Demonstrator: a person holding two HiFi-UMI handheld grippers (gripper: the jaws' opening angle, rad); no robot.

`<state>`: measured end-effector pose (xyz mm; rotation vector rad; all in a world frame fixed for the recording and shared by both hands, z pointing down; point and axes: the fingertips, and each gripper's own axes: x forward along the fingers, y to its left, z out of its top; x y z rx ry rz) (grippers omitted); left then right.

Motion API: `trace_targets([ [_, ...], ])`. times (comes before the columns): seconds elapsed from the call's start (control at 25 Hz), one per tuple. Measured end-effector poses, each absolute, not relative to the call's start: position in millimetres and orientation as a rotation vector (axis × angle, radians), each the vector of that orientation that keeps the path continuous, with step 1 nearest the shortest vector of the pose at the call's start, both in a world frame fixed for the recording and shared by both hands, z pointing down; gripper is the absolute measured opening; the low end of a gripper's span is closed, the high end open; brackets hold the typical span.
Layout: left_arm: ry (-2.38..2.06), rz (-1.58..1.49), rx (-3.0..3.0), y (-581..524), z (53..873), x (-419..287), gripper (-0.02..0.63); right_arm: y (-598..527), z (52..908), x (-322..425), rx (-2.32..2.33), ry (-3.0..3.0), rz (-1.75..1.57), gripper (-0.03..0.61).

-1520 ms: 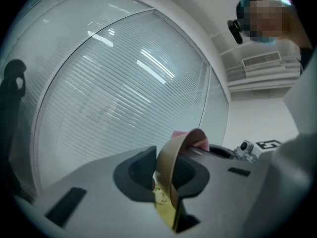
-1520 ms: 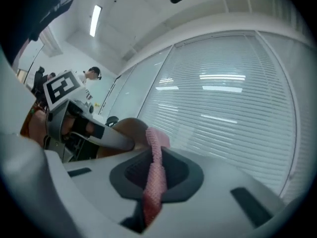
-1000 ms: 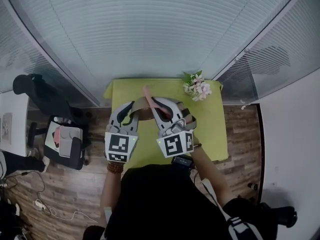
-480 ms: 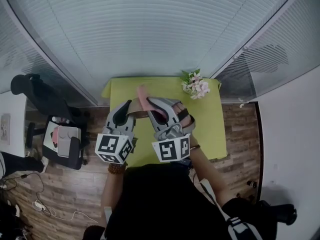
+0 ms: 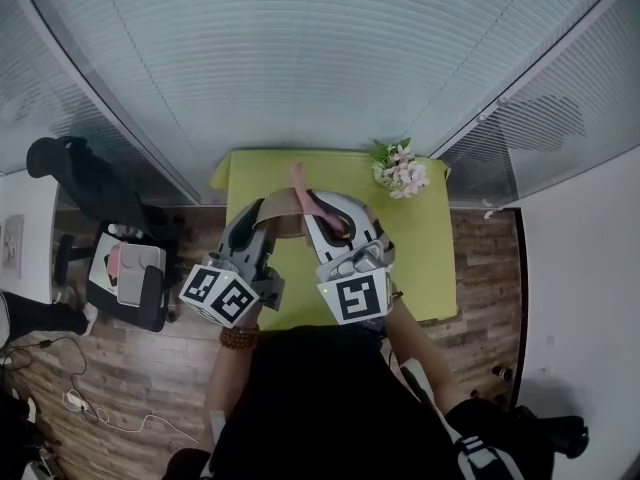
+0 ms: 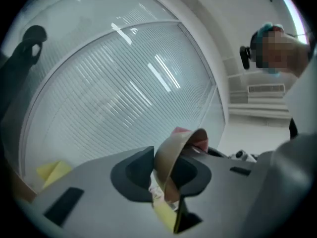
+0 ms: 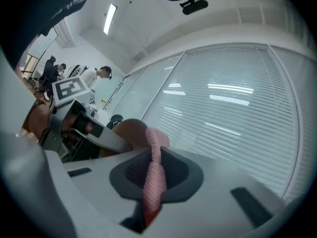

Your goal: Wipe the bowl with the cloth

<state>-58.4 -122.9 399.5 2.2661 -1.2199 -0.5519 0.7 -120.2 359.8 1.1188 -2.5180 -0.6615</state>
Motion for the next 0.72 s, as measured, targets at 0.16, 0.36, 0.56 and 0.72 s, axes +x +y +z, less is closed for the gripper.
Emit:
trace_targets([
  [0.16,-1.375,0.016,2.676,-115.9,398.4,-32.1,0.098,-120.8,376.6,6.0,0.999,-2.287,-0.92,0.015],
  [0.36,-1.543,0.339,2.716,-127.1,407.3,-28.9,0.027,-117.3,381.0,4.6,0.984,-2.242,-0.968,0.015],
  [0.56,-1.521,0.114,2.59,-131.2,405.2,-35.9,0.026,-121.5,379.1,4.1,1.031,-2.271,-0.906,0.015],
  [0.72,-1.49,0.002,2.53,-130.0,407.1,-38.6,0.032,-122.2,385.2,8.1,1.081,-2.359,-0.767,0.015],
])
